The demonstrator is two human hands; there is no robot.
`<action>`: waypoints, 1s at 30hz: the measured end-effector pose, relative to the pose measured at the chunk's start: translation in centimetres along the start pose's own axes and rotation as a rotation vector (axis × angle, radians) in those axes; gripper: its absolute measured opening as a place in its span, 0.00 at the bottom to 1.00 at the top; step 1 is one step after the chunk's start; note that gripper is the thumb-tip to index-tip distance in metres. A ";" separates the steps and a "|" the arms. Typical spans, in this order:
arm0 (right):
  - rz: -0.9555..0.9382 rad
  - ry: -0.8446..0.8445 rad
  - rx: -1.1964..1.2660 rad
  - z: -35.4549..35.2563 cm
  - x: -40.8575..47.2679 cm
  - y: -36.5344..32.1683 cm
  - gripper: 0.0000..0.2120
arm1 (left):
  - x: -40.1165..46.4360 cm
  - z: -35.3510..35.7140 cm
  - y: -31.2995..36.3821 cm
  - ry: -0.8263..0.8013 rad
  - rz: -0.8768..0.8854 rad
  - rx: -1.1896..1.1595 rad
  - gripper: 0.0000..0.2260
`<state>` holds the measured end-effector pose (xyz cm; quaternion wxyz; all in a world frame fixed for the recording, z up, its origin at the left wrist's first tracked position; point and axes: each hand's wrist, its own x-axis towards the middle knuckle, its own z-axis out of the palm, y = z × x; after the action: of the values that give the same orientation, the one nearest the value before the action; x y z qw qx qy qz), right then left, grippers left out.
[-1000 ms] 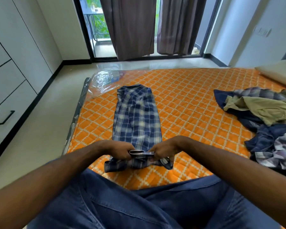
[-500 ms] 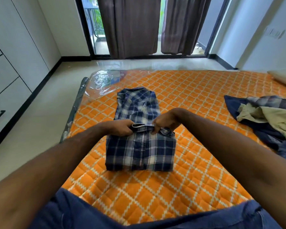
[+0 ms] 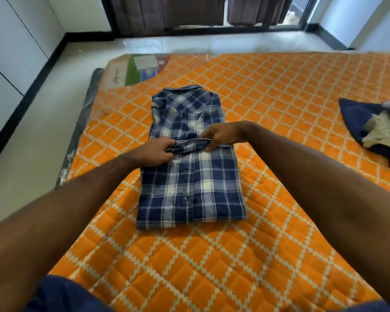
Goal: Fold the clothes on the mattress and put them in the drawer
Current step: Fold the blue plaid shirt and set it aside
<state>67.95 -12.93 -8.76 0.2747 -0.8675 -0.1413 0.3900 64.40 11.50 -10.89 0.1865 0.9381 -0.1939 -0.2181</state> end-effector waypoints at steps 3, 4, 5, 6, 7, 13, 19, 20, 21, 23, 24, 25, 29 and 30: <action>-0.018 0.349 -0.195 1.0 0.7 0.9 0.11 | -0.4 0.5 -1.4 0.225 0.021 0.031 0.15; -0.001 0.523 -0.279 1.8 0.3 1.2 0.13 | -0.9 0.7 -1.6 0.381 0.034 0.105 0.17; -0.013 0.688 -0.350 3.1 -0.3 1.4 0.15 | -1.7 0.8 -1.6 0.513 0.067 0.223 0.18; -0.064 0.809 -0.385 4.7 -1.3 1.5 0.15 | -2.7 1.0 -1.2 0.594 0.141 0.305 0.18; -0.172 0.872 -0.382 6.5 -2.6 1.3 0.14 | -3.9 1.3 -0.7 0.582 0.255 0.313 0.18; -0.265 0.370 -0.596 16.2 -8.5 0.6 0.39 | -10.7 6.4 3.3 -0.158 0.150 0.670 0.48; -0.069 0.393 -0.677 20.2 -8.0 0.8 0.44 | -10.7 9.9 5.2 -0.100 -0.050 0.625 0.39; -0.047 0.413 -0.686 20.6 -7.9 0.6 0.43 | -10.8 10.3 5.3 -0.108 -0.071 0.608 0.37; -0.032 0.419 -0.693 20.9 -8.1 0.3 0.42 | -10.8 10.6 5.2 -0.110 -0.075 0.586 0.36; -0.017 0.379 -0.689 21.1 -9.3 -0.4 0.42 | -11.6 10.1 5.5 -0.155 -0.070 0.526 0.36; -0.006 0.336 -0.672 21.1 -9.8 -0.8 0.42 | -11.9 9.6 5.6 -0.197 -0.065 0.508 0.37; 0.009 0.299 -0.647 21.2 -10.5 -1.2 0.42 | -12.6 9.3 5.9 -0.229 -0.057 0.499 0.38; 0.064 0.057 -0.586 21.4 -14.1 -2.6 0.39 | -15.6 9.2 8.1 -0.409 -0.038 0.440 0.36; 0.062 -0.015 -0.591 21.5 -15.0 -3.1 0.38 | -16.4 9.3 8.7 -0.454 -0.027 0.424 0.34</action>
<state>41.79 -9.47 -9.66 -0.0030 -0.9109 -0.2243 0.3463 43.88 8.88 -9.41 -0.0645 0.8859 -0.2592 -0.3794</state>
